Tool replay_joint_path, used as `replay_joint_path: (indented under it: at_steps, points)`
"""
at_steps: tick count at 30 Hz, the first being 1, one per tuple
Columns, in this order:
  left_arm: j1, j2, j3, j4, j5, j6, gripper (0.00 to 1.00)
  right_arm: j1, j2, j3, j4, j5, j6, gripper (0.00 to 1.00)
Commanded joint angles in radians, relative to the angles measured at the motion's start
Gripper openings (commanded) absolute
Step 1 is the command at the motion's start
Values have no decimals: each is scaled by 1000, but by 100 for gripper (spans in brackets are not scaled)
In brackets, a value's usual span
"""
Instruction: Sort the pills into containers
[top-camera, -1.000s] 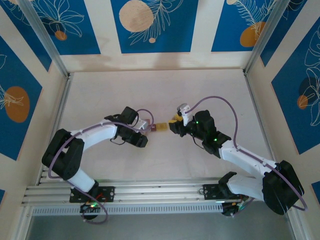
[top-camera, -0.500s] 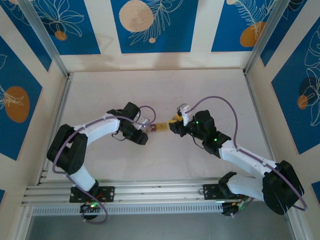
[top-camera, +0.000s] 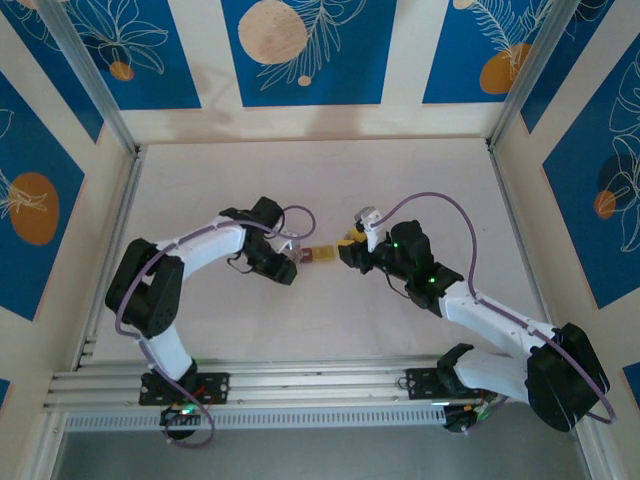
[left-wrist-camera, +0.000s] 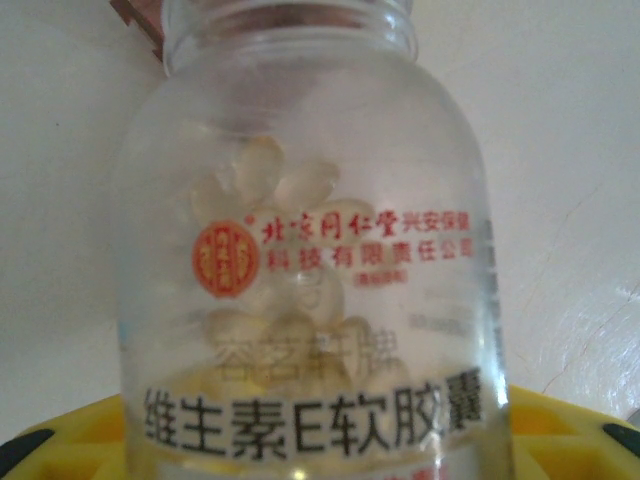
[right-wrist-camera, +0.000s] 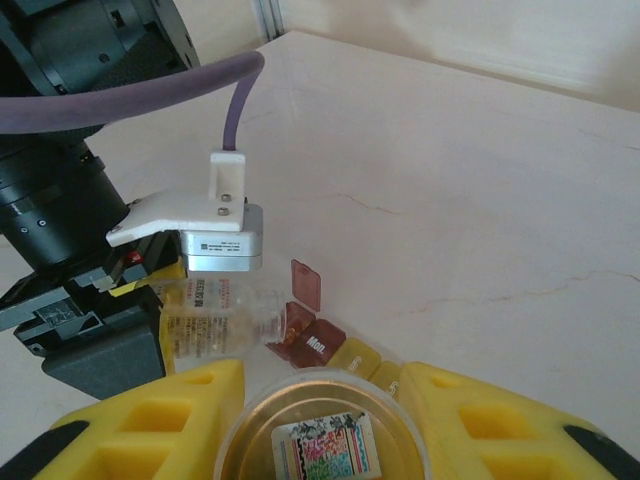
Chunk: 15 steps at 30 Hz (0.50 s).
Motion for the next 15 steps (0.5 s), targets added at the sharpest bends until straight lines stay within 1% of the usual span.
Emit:
replay_joint_path:
  at_steps: [1,15]
  points:
    - [15,31,42,-70,-2,34,0,-5,-20,8,-1,-17,12,0]
    - [23,76,140,-190,-14,70,0,-3,-20,10,-2,-19,12,0]
